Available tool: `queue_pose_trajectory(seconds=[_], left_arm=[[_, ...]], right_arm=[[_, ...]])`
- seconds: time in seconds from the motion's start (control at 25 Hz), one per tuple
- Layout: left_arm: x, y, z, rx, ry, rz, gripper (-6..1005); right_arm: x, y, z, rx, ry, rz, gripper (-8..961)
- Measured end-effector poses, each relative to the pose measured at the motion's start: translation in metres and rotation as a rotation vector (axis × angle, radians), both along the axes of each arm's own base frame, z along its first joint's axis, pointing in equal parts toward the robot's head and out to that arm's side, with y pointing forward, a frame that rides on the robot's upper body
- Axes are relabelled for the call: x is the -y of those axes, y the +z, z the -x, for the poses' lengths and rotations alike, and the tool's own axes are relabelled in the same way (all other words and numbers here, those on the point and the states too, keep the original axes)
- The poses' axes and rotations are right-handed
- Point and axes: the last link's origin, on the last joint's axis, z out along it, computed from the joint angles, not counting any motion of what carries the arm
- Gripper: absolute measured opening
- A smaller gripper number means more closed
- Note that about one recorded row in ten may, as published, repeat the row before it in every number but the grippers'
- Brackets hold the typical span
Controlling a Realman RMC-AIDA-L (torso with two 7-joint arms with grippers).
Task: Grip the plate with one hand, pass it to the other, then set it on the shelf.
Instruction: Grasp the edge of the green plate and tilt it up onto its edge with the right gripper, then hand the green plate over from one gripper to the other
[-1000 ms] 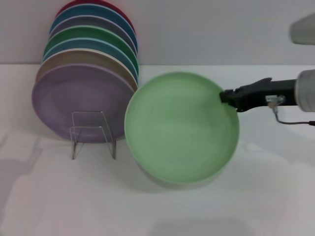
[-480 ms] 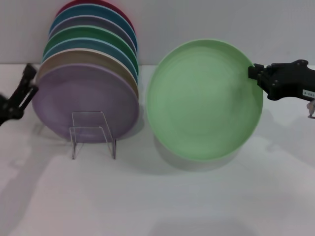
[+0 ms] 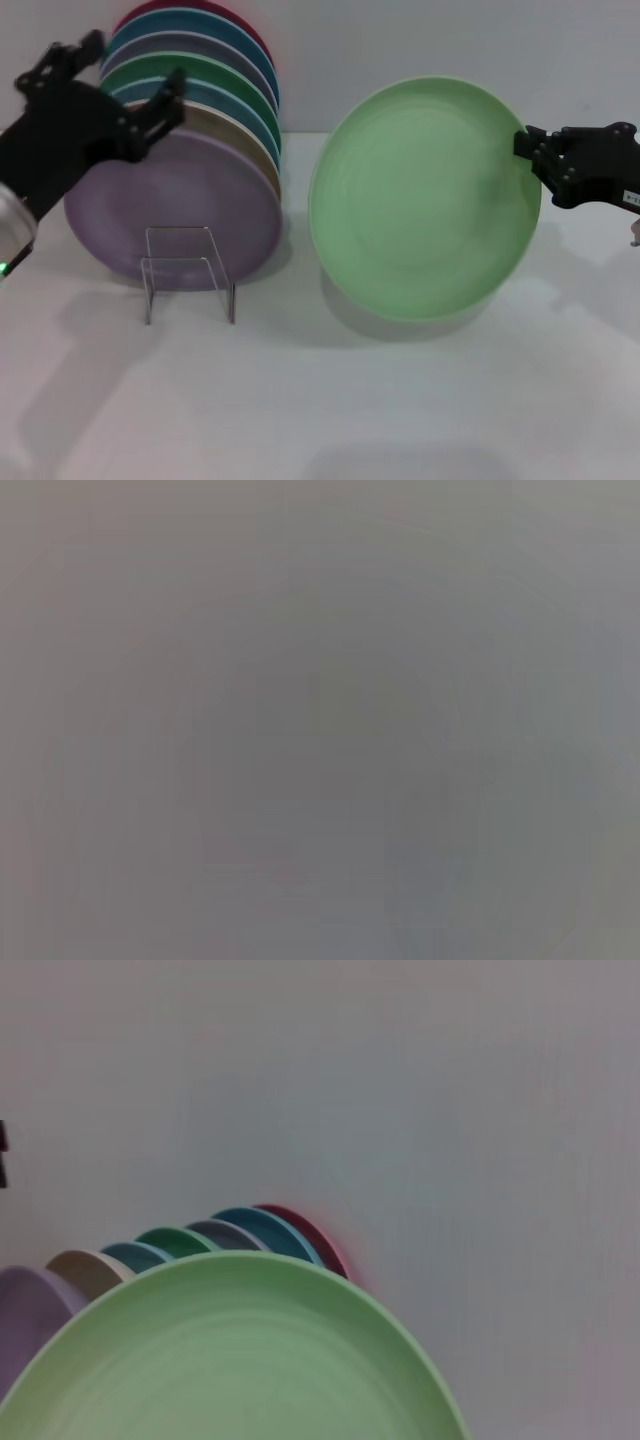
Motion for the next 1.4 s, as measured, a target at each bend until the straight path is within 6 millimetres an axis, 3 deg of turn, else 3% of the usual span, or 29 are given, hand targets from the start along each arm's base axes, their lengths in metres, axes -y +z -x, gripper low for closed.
queue_pose_trajectory(seconds=[0.08, 0.12, 0.32, 0.64, 0.96, 1.4], left_arm=[[0.003, 0.001, -0.026, -0.028, 0.013, 0.053, 827], [0.003, 0.001, -0.026, -0.028, 0.013, 0.053, 827], [0.014, -0.001, -0.065, -0.095, 0.008, 0.11, 827], [0.015, -0.032, -0.097, -0.225, 0.054, 0.249, 826], [0.018, -0.048, -0.103, -0.272, 0.033, 0.286, 826], [0.014, -0.057, -0.087, -0.281, 0.074, 0.32, 826]], right_arm=[[0.0, -0.002, -0.003, 0.003, 0.006, -0.003, 33], [0.0, -0.002, -0.004, 0.01, 0.01, -0.005, 34], [0.0, -0.006, -0.007, 0.037, 0.028, -0.009, 36], [0.003, -0.008, -0.007, 0.028, 0.058, -0.018, 39], [0.006, -0.012, -0.007, 0.034, 0.076, -0.005, 43], [0.012, -0.018, 0.002, 0.015, 0.144, 0.024, 48]])
